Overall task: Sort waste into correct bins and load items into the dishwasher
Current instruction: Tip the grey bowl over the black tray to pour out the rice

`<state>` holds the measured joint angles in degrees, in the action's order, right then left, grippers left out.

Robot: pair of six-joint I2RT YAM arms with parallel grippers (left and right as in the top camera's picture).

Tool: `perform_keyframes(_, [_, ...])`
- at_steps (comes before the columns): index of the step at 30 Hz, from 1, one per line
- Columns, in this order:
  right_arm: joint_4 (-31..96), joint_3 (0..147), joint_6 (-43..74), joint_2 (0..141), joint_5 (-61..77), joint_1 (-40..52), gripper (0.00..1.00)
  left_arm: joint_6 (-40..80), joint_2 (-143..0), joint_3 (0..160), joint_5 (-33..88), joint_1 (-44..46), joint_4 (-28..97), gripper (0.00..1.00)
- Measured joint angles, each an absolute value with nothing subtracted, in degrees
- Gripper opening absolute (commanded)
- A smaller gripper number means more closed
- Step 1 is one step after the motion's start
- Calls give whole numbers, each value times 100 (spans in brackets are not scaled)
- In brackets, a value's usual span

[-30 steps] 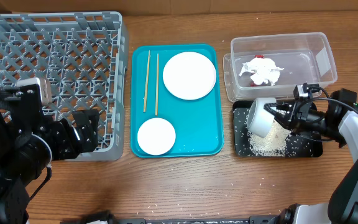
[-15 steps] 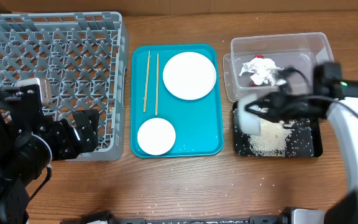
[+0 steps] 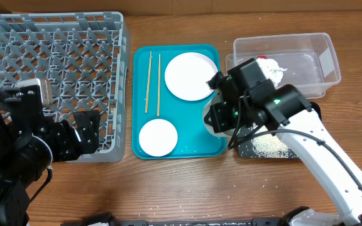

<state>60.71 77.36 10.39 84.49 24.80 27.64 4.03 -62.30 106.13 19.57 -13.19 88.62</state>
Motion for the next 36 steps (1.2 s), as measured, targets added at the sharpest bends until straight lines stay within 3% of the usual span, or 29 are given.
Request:
perform_keyframes(4, [5920,7734,1199,8449,3159,2045,4,403,-6230,10613,1957,-1319,8862,100])
perform_keyframes(11, [5800,7489,1020,8453,5376,-82,4,403,-6230,10613,1957,-1319,8860,100])
perform_keyframes(18, [5478,6169,620,8536,7028,-1647,4,403,-6230,10613,1959,-1319,8860,100])
perform_keyframes(24, [4021,4718,484,8621,8224,-2075,4,403,-6230,10613,1957,-1319,8860,100])
perform_keyframes(36, [3743,4661,585,8595,8654,-2001,4,403,-6252,10613,1957,-1319,8862,100])
